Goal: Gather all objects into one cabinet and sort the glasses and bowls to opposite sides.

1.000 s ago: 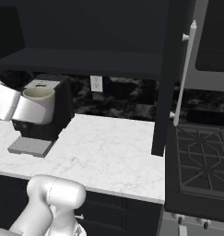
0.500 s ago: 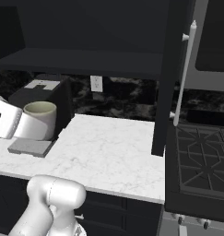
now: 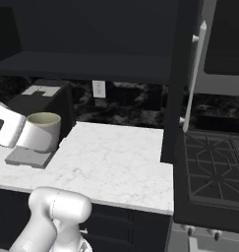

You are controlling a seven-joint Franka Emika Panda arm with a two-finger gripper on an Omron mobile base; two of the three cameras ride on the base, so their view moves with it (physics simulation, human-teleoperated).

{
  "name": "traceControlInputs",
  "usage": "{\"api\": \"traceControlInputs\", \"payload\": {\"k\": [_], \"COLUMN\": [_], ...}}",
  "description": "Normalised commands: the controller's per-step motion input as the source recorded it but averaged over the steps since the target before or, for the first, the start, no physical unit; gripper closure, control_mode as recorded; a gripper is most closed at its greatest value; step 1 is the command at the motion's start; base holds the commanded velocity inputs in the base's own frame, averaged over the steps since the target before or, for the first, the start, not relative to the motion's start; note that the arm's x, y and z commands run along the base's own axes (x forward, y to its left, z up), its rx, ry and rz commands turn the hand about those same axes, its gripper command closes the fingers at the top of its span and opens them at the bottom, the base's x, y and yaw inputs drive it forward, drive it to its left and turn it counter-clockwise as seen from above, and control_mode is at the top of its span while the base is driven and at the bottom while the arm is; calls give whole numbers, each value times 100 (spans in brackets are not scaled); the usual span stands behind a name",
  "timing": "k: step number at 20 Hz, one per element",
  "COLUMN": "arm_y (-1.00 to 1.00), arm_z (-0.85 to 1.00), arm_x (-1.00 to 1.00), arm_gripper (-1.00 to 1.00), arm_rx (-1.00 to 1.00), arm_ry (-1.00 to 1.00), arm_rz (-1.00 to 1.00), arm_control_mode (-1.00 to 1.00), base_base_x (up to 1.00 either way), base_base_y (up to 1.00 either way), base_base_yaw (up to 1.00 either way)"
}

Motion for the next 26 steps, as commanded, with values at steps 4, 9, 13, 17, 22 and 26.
{"api": "traceControlInputs", "payload": {"k": [4, 9, 13, 17, 22, 26], "arm_y": [0, 0, 0, 0, 0, 0], "arm_z": [0, 0, 0, 0, 0, 0], "arm_x": [0, 0, 0, 0, 0, 0], "arm_gripper": [100, 100, 100, 100, 100, 100], "arm_rx": [0, 0, 0, 0, 0, 0], "arm_ry": [0, 0, 0, 0, 0, 0], "arm_rz": [0, 0, 0, 0, 0, 0], "arm_control_mode": [100, 100, 100, 100, 100, 100], "base_base_x": [-2, -14, -23, -30, -30, -22], "base_base_y": [0, 0, 0, 0, 0, -1], "base_base_yaw": [-46, -55, -66, -72, -75, -80]}}
